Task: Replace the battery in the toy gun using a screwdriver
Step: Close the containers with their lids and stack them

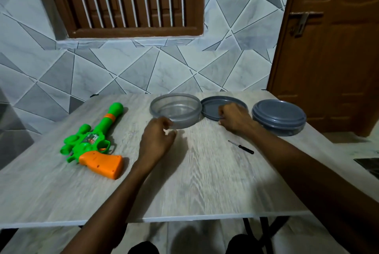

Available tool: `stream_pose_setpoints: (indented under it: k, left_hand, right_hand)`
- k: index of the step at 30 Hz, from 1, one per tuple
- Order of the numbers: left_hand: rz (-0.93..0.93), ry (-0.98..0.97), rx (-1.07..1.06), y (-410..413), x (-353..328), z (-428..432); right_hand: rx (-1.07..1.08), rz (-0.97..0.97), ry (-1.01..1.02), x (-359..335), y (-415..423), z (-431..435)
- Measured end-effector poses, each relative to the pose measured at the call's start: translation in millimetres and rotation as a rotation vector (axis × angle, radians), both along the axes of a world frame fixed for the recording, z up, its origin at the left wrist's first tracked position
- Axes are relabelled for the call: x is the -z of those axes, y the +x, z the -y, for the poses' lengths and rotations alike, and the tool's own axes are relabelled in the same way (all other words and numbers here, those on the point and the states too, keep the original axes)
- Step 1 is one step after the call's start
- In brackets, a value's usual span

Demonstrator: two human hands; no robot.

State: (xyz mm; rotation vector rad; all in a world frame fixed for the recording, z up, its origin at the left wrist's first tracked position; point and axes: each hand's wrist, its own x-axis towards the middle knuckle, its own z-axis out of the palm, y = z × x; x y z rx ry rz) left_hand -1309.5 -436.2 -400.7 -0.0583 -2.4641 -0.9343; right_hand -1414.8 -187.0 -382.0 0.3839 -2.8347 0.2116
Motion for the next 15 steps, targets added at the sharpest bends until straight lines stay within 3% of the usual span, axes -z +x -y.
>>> stream_pose_setpoints:
  k: [3, 5, 9, 15]
  left_hand:
    - [-0.019, 0.103, -0.244, -25, -9, 11]
    - [0.108, 0.245, -0.360, -48, -15, 22]
    - [0.402, 0.790, -0.241, -78, -28, 35]
    - [0.451, 0.917, -0.107, -89, -27, 36]
  right_hand:
    - [0.045, -0.062, -0.017, -5, -4, 4]
    - [0.096, -0.188, -0.150, -11, -7, 7]
    - [0.087, -0.420, -0.447, -34, -13, 18]
    - [-0.092, -0.562, -1.021, -74, 1, 61]
